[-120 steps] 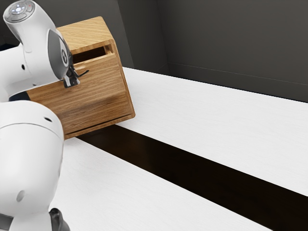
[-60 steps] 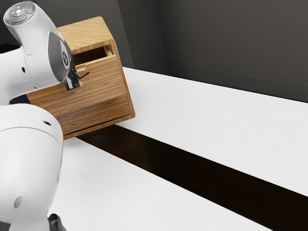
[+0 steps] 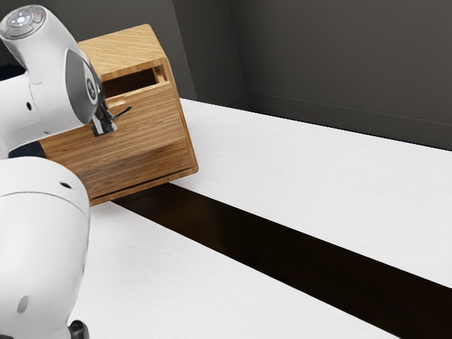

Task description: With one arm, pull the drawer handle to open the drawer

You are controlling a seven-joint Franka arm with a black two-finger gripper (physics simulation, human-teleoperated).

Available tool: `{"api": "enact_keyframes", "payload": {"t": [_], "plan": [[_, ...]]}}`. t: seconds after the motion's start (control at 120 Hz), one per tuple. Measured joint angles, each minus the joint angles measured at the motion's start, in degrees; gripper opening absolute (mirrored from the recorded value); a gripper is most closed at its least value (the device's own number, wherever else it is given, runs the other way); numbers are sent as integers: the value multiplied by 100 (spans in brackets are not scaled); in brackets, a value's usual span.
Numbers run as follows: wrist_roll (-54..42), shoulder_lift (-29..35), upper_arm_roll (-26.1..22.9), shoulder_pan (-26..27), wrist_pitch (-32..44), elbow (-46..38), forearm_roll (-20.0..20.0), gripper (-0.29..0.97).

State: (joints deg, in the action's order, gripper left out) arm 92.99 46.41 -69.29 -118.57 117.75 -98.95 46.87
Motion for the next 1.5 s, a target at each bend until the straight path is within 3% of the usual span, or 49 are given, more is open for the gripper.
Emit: {"api": "enact_keyframes", "payload": {"t": [1.5], "plan": [[426, 697, 830, 1052, -548, -585, 39, 7]]}}
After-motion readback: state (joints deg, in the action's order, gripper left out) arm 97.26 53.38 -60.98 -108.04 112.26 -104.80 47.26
